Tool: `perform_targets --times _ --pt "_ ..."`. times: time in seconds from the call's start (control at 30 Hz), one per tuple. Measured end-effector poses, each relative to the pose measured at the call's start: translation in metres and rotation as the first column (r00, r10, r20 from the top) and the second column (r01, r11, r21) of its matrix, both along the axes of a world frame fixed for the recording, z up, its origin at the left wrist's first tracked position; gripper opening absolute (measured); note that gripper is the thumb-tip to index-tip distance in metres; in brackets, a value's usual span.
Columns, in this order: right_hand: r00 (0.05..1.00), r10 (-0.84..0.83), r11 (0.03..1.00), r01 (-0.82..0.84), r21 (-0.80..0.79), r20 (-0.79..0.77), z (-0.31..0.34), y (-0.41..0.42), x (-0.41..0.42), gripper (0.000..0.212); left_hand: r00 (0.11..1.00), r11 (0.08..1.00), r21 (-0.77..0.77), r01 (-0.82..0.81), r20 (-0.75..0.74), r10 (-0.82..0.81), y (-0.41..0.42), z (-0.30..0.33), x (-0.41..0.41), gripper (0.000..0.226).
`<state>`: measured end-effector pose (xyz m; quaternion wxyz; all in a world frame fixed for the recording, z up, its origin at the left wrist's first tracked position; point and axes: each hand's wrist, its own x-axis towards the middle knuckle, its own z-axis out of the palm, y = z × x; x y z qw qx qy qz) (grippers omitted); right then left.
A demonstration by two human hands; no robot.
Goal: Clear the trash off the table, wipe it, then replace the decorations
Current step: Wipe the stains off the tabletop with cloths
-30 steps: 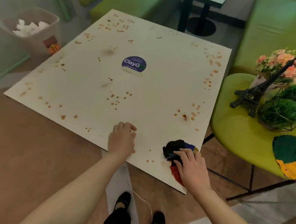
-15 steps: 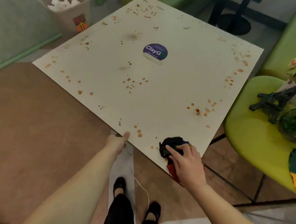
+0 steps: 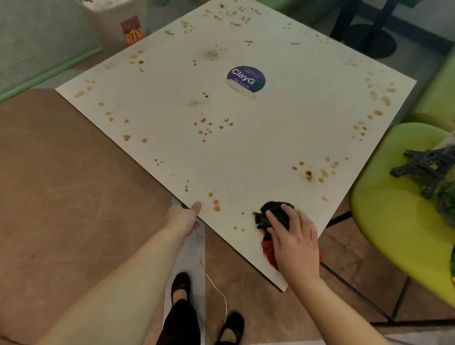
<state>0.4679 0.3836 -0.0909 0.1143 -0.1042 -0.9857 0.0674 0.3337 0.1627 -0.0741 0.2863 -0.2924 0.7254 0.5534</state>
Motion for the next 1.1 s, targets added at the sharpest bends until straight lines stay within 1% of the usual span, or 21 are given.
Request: perform_targets --times 0.07,0.13,0.2,0.23,0.27,0.33,0.43,0.5,0.53,0.57,0.63,0.67,0.7,0.77,0.83,0.9,0.97,1.03,1.1 --pt "0.994 -0.112 0.986 0.111 -0.125 0.002 -0.001 -0.008 -0.019 0.035 1.0 1.0 0.014 -0.005 0.018 0.005 -0.001 0.001 -0.001 0.035" --pt "0.983 -0.185 0.944 0.183 -0.275 0.018 -0.002 -0.022 -0.032 0.035 1.0 1.0 0.023 -0.002 0.018 0.002 -0.002 -0.001 -0.002 0.034" --pt "0.982 -0.184 0.895 0.186 -0.406 0.044 -0.001 -0.036 -0.036 0.036 1.0 0.999 0.032 0.003 0.018 -0.004 -0.002 0.0 -0.001 0.034" --pt "0.989 -0.139 0.89 0.142 -0.434 0.04 -0.001 -0.044 -0.036 0.036 1.0 0.999 0.036 0.0 0.019 -0.001 -0.003 -0.001 -0.001 0.034" --pt "0.997 -0.079 0.899 0.081 -0.43 0.024 -0.002 -0.05 -0.033 0.035 1.0 0.999 0.041 -0.005 0.022 0.004 -0.003 -0.001 -0.001 0.034" --pt "0.999 0.048 0.928 -0.053 -0.368 -0.024 -0.007 -0.059 -0.02 0.033 1.0 0.999 0.046 -0.01 0.027 0.009 -0.004 -0.001 -0.001 0.036" --pt "0.97 0.212 0.95 -0.234 -0.209 -0.121 -0.007 -0.052 -0.008 0.033 0.999 0.999 0.045 -0.006 0.031 0.004 -0.005 0.0 -0.001 0.04" --pt "0.954 0.265 0.954 -0.281 -0.107 -0.143 -0.005 -0.04 -0.017 0.028 1.0 0.999 0.054 -0.008 0.022 0.007 -0.004 0.002 -0.001 0.039" --pt "0.962 0.24 0.964 -0.252 -0.08 -0.132 -0.002 -0.036 -0.025 0.027 1.0 0.998 0.058 -0.006 0.022 0.005 -0.004 0.004 -0.001 0.038" --pt "0.977 0.181 0.979 -0.19 -0.074 -0.112 0.0 -0.033 -0.035 0.028 1.0 0.998 0.06 -0.001 0.027 0.0 -0.004 0.005 -0.001 0.037" --pt "0.997 0.044 0.993 -0.052 -0.103 -0.07 0.004 -0.04 -0.047 0.028 1.0 0.998 0.056 -0.008 0.028 0.006 -0.004 0.006 -0.001 0.031" --pt "0.998 0.003 0.993 -0.01 -0.115 -0.066 0.004 -0.048 -0.048 0.028 1.0 0.999 0.048 -0.01 0.023 0.009 -0.005 0.007 0.0 0.029" --pt "0.998 -0.011 0.993 0.003 -0.122 -0.068 0.003 -0.056 -0.044 0.029 1.0 0.999 0.036 -0.006 0.021 0.006 -0.003 0.007 0.001 0.028" --pt "0.994 0.058 0.99 -0.069 -0.119 -0.094 0.002 -0.071 -0.03 0.032 1.0 1.0 0.011 0.001 0.019 -0.002 -0.004 0.007 0.002 0.03" --pt "0.98 0.161 0.98 -0.172 -0.097 -0.119 0.0 -0.07 -0.019 0.033 1.0 1.0 0.005 -0.002 0.016 0.002 -0.003 0.011 0.003 0.04" --pt "0.968 0.224 0.971 -0.232 -0.063 -0.114 -0.001 -0.056 -0.022 0.033 1.0 1.0 0.001 0.001 0.018 -0.001 -0.003 0.013 0.003 0.051" --pt "0.976 0.195 0.977 -0.201 -0.063 -0.091 0.0 -0.044 -0.034 0.032 1.0 1.0 -0.001 0.008 0.015 -0.008 -0.002 0.014 0.003 0.046" --pt "0.994 0.083 0.989 -0.09 -0.113 -0.07 0.001 -0.044 -0.043 0.03 1.0 1.0 -0.002 0.019 0.014 -0.019 -0.002 0.014 0.003 0.04" --pt "0.998 0.013 0.987 -0.022 -0.159 -0.061 0.002 -0.056 -0.042 0.03 1.0 1.0 -0.012 0.023 0.019 -0.023 -0.002 0.015 0.004 0.04"
